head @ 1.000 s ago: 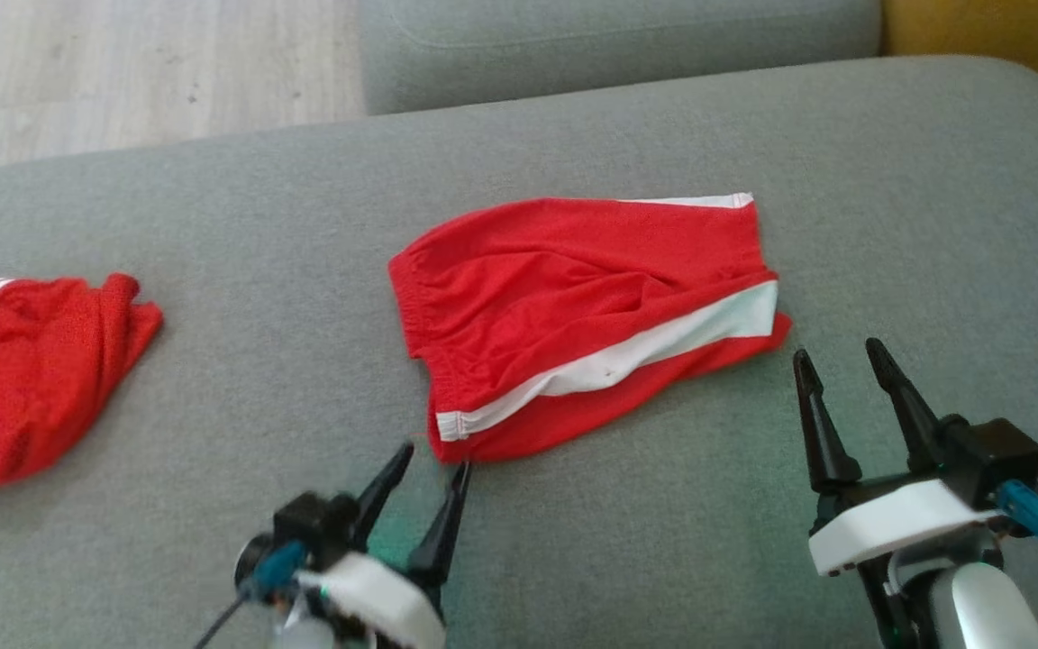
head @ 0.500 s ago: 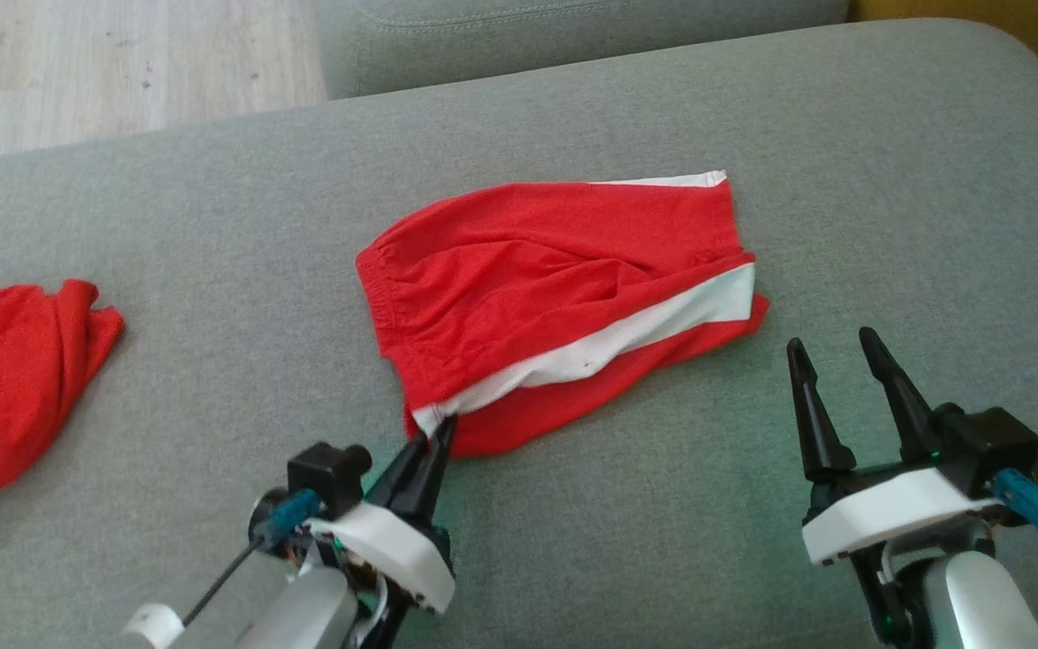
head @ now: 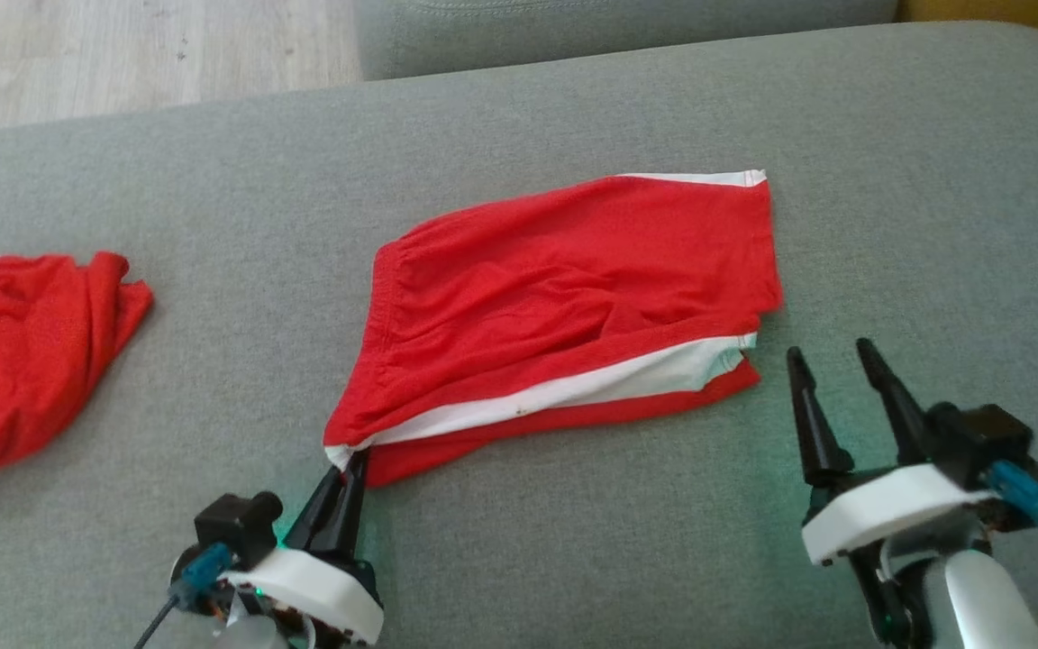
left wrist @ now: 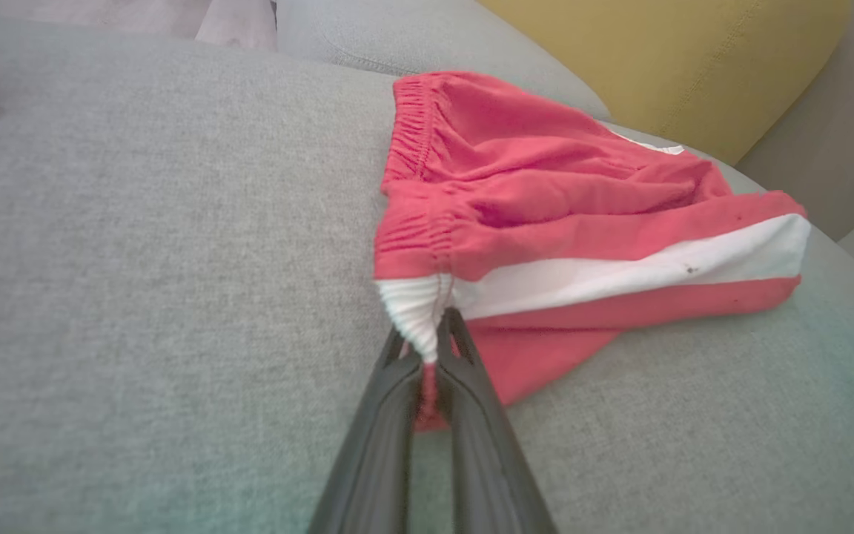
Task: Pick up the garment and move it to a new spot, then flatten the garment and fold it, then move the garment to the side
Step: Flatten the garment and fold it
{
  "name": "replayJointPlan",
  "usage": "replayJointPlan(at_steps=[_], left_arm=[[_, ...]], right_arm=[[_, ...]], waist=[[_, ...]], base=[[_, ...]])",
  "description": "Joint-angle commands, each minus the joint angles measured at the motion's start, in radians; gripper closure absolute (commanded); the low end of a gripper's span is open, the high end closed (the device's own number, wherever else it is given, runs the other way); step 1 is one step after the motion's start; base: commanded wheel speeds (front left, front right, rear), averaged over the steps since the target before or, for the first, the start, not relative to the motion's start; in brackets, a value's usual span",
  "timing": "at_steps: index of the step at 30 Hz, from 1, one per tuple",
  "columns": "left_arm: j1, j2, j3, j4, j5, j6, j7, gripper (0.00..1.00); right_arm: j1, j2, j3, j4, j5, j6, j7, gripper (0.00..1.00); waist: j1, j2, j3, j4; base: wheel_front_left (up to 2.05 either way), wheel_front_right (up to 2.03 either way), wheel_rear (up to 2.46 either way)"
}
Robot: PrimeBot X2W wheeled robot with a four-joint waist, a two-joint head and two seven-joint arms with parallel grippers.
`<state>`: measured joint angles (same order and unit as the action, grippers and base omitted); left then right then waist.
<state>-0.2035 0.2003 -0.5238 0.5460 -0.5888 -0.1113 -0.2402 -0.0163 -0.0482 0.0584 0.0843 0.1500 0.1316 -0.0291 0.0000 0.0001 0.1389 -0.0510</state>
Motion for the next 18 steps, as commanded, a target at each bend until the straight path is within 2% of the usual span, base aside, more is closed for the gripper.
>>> replayJointPlan(at_steps=[1,5,9,18], left_arm=[[-0.033,0.015,0.037,-0.02,-0.007,0.007,-0.013,1.0],[-0.046,0.004,0.035,-0.004,-0.013,0.007,-0.013,1.0],[-0.059,0.001,0.033,0.003,-0.013,0.007,-0.014,1.0],[-0.09,-0.004,0.023,0.008,-0.012,0.001,-0.016,1.0]], right_arm=[[-0.056,-0.002,0.026,-0.013,0.011,-0.001,0.022,0.0],[-0.109,-0.002,0.062,0.085,0.024,-0.001,0.149,0.0],[-0.191,-0.002,0.098,0.171,0.032,-0.001,0.216,0.0],[-0.357,-0.018,0.179,0.367,0.072,-0.001,0.256,0.0]], waist=[[0.0,-0.0001,0.004,0.004],[0.0,-0.0001,0.015,0.0],[0.0,-0.0001,0.026,-0.007],[0.0,-0.0001,0.056,0.0]], base=[[0.0,0.0,0.0],[0.0,0.0,0.0],[0.0,0.0,0.0],[0.0,0.0,0.0]])
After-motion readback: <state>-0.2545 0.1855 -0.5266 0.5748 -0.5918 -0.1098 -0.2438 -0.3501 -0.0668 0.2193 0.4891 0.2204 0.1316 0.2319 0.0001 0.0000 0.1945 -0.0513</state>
